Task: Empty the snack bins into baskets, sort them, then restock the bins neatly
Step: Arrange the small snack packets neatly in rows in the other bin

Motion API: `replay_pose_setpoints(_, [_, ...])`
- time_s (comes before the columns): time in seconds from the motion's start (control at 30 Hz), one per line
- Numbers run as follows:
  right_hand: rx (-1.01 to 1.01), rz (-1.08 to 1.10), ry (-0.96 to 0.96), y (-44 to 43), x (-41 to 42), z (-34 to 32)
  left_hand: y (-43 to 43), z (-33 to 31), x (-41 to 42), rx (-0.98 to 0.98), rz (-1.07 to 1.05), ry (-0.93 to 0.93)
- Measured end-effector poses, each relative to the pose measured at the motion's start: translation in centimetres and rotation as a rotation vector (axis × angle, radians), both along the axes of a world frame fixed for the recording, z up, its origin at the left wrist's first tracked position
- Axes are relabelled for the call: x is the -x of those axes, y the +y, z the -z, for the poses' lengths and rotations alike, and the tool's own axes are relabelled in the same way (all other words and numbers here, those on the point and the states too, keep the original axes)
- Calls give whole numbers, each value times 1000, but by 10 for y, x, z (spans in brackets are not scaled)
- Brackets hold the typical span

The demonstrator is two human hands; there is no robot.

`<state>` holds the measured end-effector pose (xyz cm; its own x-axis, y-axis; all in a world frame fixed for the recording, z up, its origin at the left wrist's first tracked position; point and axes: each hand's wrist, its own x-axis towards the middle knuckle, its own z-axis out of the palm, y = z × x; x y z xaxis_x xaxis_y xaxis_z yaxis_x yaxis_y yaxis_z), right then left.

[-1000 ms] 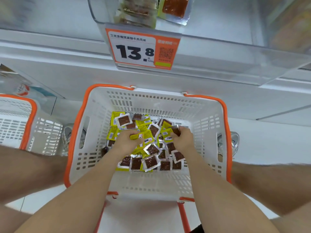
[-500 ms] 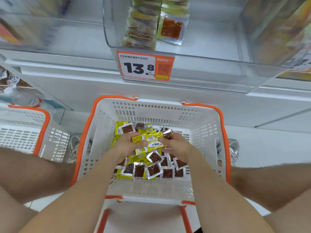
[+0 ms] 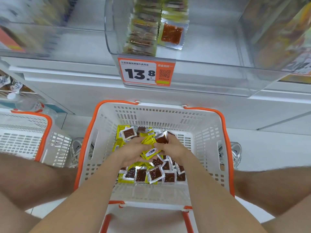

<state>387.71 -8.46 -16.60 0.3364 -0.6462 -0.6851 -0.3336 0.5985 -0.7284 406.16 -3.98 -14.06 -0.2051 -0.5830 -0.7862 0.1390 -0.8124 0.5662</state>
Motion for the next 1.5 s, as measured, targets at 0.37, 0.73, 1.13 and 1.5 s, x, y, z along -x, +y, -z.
replay_pose_setpoints(0.37, [4,151,-117,13,-29,-2,-11,8,-14,-70,-475,99])
replay_pose_setpoints(0.73, [247,134,71,12,-24,6,-12,0,-14,7,-483,113])
replay_pose_setpoints(1.13, [97,-9,-8,12,-31,2,-2,10,-20,-37,-400,111])
replay_pose_setpoints(1.5, [222,-27,240,6,-54,28,8,27,-31,33,-351,-256])
